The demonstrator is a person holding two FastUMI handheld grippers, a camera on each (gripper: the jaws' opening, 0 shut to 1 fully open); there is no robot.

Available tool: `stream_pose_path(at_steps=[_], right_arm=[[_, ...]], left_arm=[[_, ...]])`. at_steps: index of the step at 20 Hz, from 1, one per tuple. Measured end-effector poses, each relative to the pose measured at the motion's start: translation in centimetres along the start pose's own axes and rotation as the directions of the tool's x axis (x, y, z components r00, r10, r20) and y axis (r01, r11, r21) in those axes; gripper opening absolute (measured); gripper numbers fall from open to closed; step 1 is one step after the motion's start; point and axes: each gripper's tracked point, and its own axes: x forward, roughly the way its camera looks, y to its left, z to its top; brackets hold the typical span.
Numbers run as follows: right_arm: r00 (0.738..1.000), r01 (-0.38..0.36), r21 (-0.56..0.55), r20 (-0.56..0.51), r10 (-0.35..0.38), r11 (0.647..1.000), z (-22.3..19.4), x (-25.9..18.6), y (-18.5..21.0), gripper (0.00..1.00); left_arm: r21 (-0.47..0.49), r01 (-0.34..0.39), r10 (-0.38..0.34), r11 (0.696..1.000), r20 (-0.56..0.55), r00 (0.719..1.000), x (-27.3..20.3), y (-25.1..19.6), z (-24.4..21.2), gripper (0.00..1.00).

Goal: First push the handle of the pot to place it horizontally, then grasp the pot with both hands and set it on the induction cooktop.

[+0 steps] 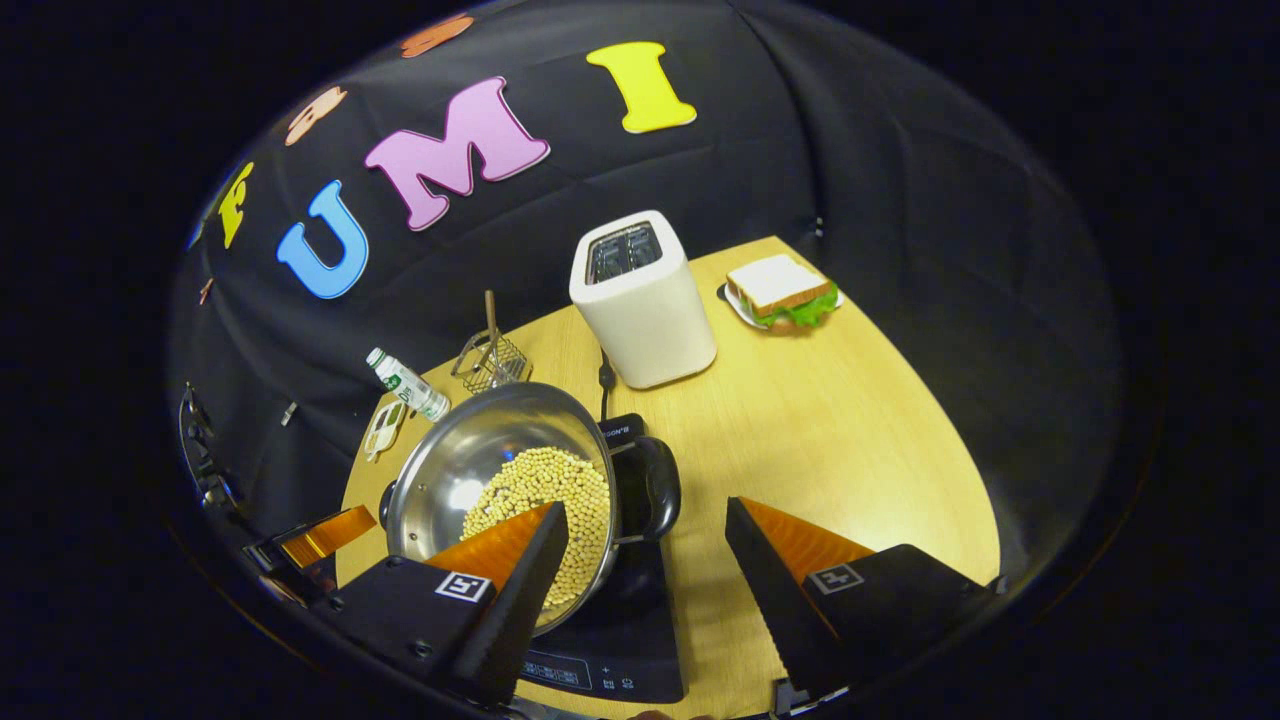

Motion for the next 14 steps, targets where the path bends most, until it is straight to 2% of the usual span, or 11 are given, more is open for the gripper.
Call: stream_pose_path(at_steps=[3, 6, 8, 11, 14], right_arm=[[0.987, 0.045, -0.087, 0.159, -0.031, 0.995, 2.5, -5.3, 0.8, 0.98], [0.951, 0.084, -0.146, 0.306, -0.036, 0.986, 4.7, -11.1, 2.7, 0.99], [0.928, 0.077, -0.163, 0.372, -0.011, 0.984, 4.8, -14.1, 4.7, 0.99], [0.887, 0.05, -0.206, 0.459, 0.051, 0.977, 4.3, -18.0, 7.6, 0.98], [0.85, 0.056, -0.227, 0.521, 0.072, 0.972, 2.8, -20.9, 9.4, 0.98]], left_arm=[[0.027, -0.071, 0.067, 0.997, 0.136, 0.988, -5.9, 1.6, 2.8, 0.96], [-0.028, -0.14, 0.142, 0.99, 0.28, 0.949, -12.2, 2.9, 4.7, 0.95], [-0.047, -0.173, 0.178, 0.984, 0.338, 0.924, -15.9, 3.5, 4.7, 0.95], [-0.012, -0.221, 0.204, 0.975, 0.438, 0.876, -20.6, 4.0, 5.3, 0.95], [0.039, -0.22, 0.168, 0.975, 0.523, 0.835, -25.1, 2.5, 5.0, 0.95]])
